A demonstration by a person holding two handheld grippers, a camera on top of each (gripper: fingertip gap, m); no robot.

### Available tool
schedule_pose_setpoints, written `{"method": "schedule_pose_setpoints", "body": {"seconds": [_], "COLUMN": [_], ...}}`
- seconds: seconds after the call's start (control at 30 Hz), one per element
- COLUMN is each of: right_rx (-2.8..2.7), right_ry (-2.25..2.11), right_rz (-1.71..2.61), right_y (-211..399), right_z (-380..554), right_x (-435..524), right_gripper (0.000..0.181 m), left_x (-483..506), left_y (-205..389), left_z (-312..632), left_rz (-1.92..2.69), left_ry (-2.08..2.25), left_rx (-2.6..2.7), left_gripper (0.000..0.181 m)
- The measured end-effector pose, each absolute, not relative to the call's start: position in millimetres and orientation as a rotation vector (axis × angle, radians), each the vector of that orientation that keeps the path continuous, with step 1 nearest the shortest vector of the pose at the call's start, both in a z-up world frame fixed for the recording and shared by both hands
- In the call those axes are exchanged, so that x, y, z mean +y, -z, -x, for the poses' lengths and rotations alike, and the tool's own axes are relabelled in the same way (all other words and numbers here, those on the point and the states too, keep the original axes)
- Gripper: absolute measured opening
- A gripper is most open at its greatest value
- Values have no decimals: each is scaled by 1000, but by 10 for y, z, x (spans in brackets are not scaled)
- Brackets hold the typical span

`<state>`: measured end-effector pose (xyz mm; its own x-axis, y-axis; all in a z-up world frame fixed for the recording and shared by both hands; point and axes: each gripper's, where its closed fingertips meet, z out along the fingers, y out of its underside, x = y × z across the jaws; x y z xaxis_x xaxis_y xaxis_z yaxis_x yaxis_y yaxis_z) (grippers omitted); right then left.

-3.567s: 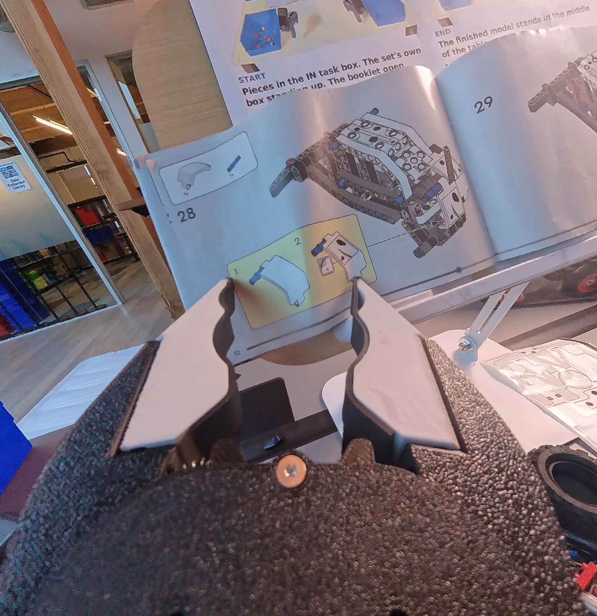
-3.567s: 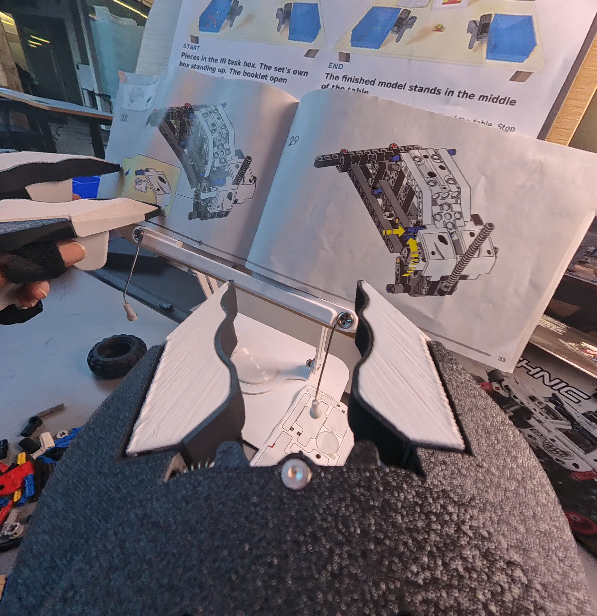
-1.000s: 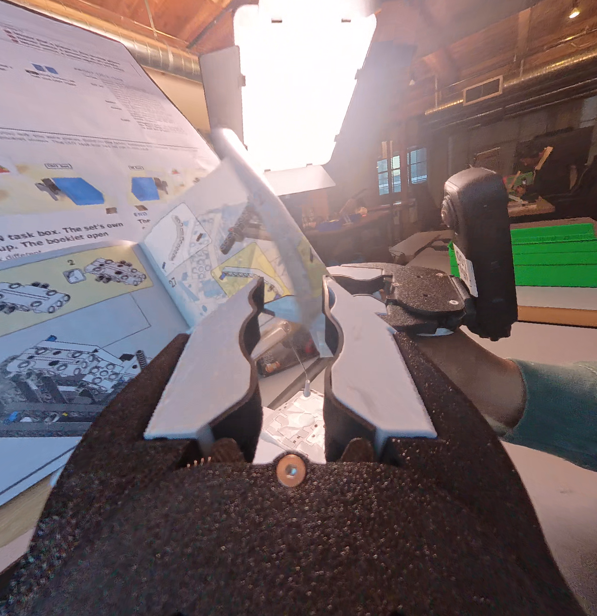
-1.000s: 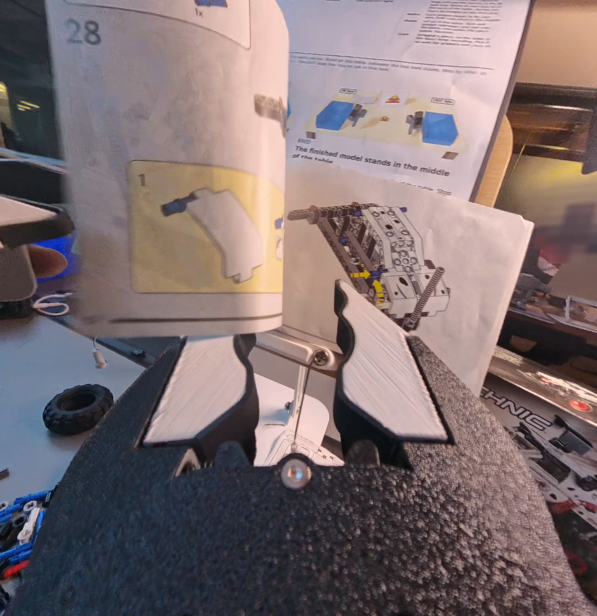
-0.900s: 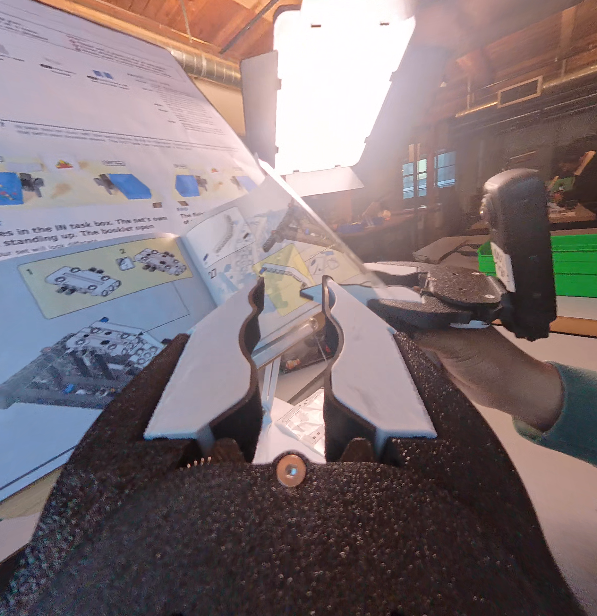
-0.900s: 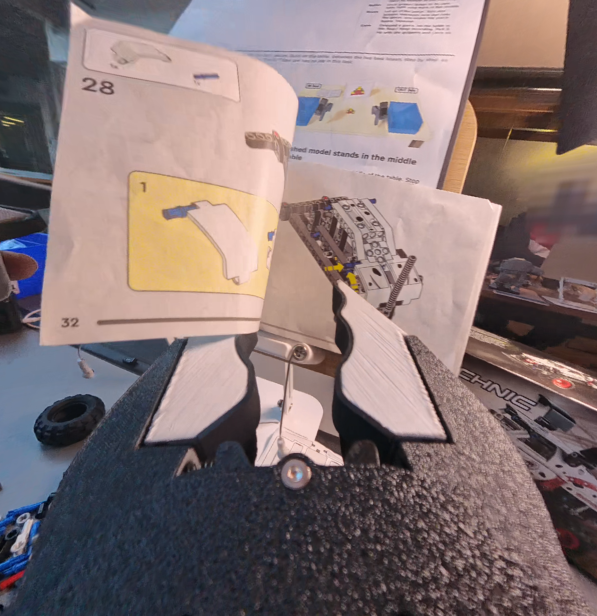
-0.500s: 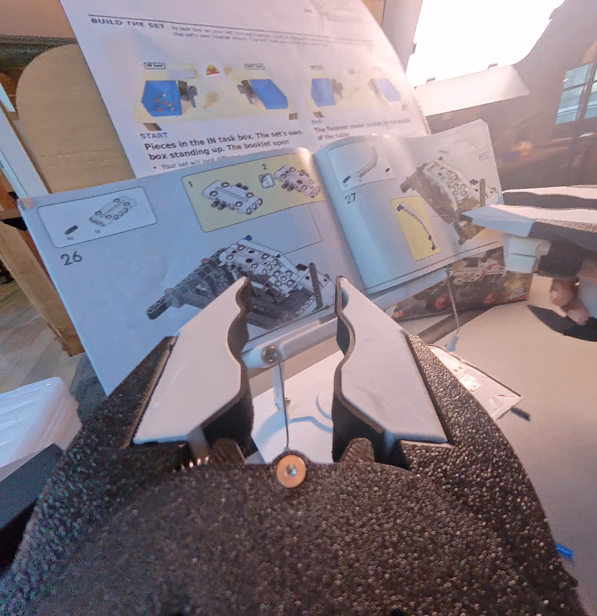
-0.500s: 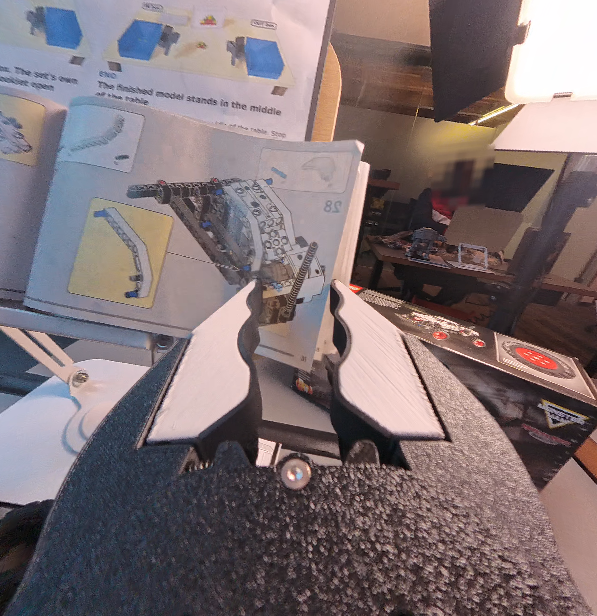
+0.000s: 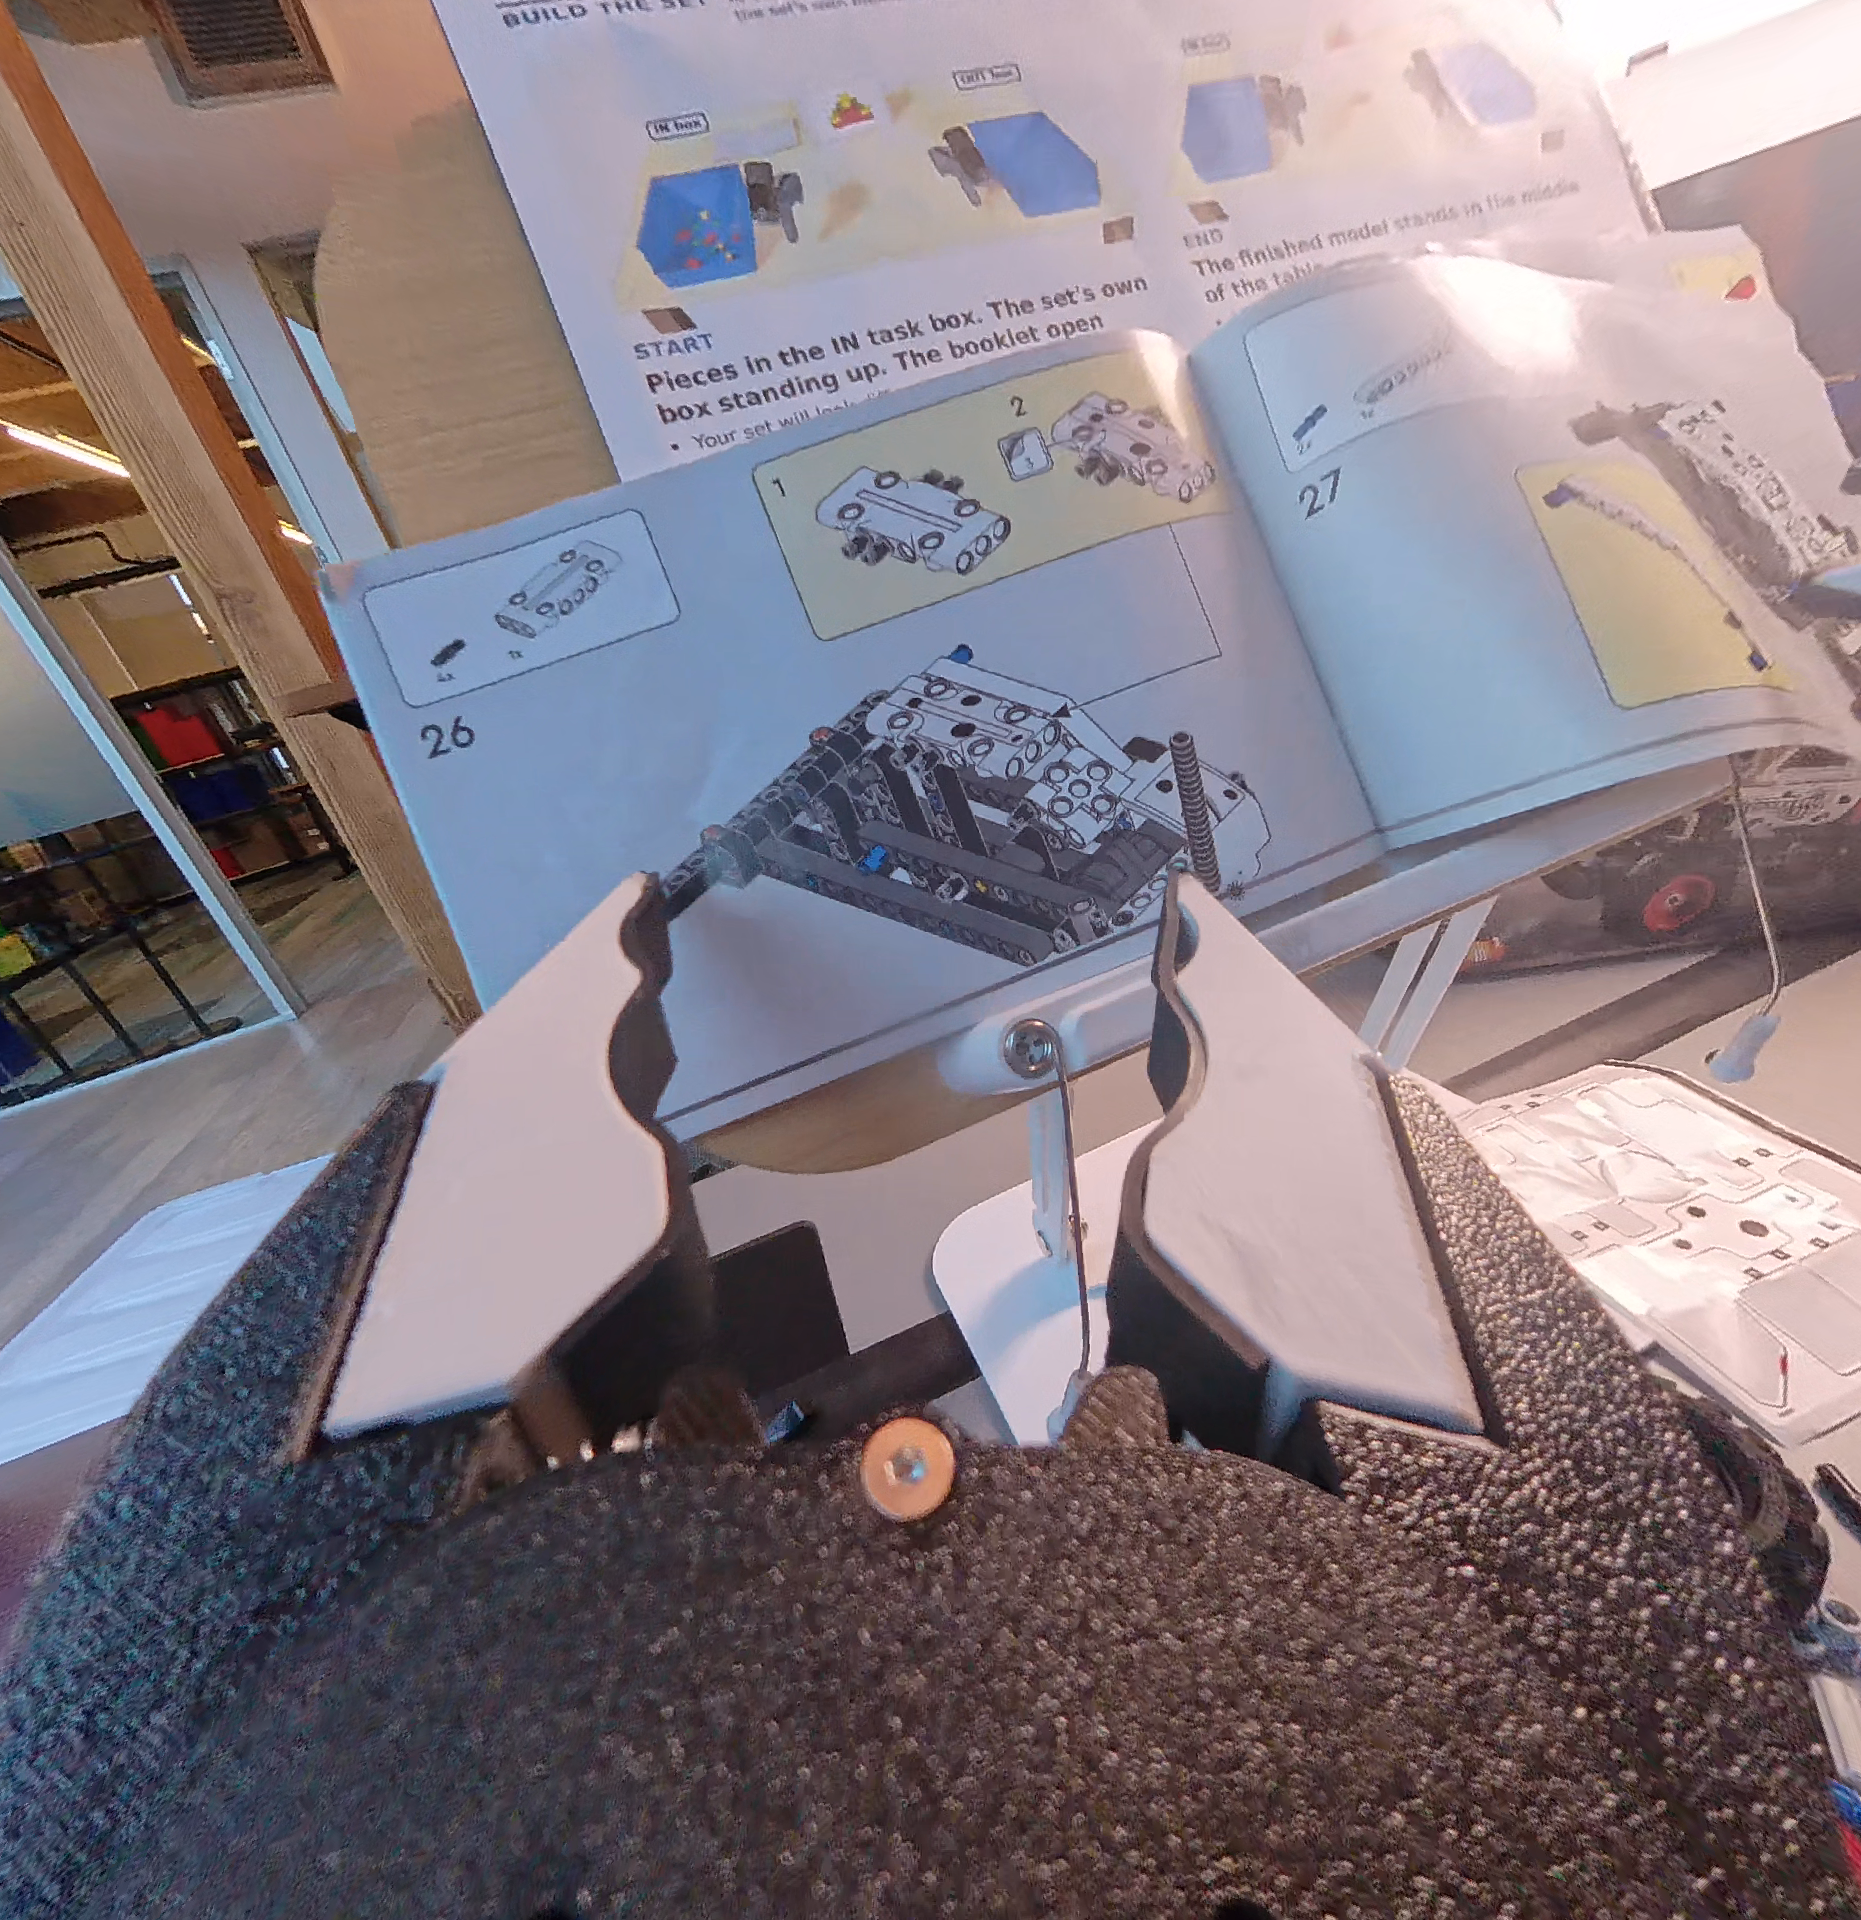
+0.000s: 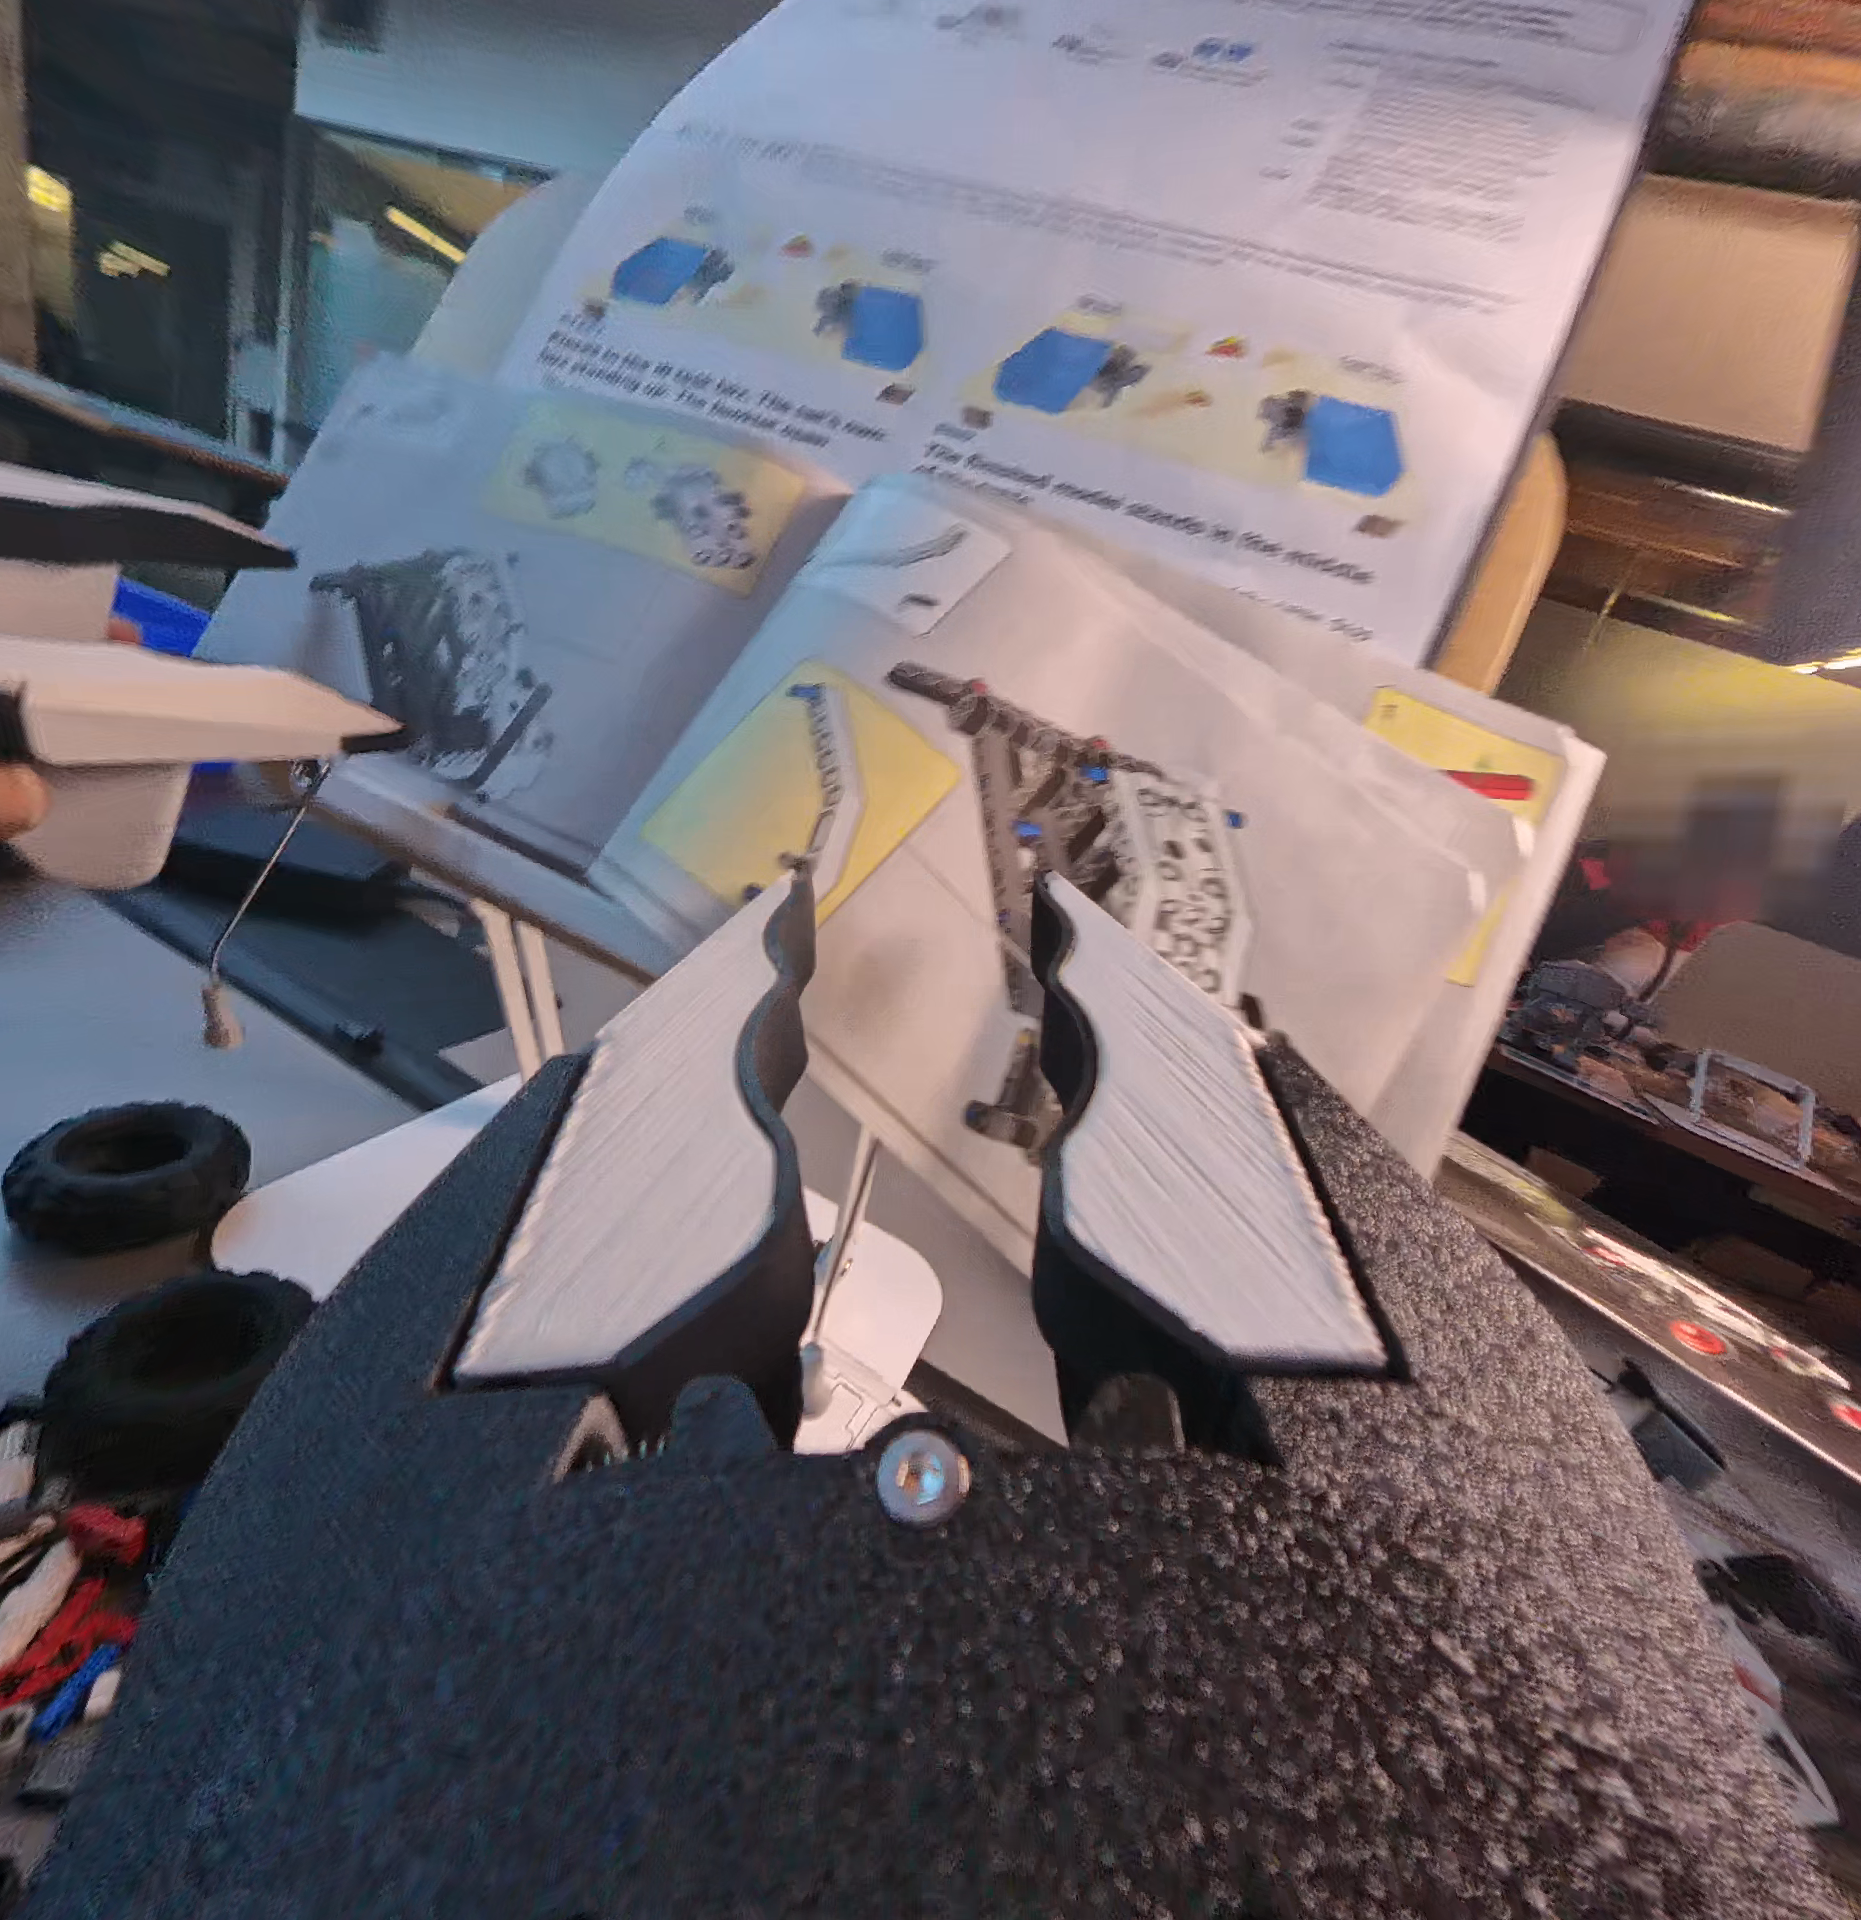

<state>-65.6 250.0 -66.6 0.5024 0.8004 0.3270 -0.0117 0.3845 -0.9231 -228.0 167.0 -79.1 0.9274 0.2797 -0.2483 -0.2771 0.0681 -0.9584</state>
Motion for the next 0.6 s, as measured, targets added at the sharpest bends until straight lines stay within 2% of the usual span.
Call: {"method": "schedule_pose_setpoints", "body": {"seconds": [0.13,0.4,0.6], "right_rx": [-968,-838,-825], "right_ry": [-502,-434,-489], "right_rz": [1120,1248,1263], "right_y": [897,779,779], "right_z": [862,602,632], "right_x": [2531,3058,3040], "right_gripper": [43,40,46], "left_x": [1708,1712,1751], "left_y": [882,894,864], "left_z": [2313,2335,2274], "left_rz": [1484,1489,1498], "left_ry": [-432,-433,-421], "left_rx": [-9,-17,-16], "left_gripper": [76,58,43]}}
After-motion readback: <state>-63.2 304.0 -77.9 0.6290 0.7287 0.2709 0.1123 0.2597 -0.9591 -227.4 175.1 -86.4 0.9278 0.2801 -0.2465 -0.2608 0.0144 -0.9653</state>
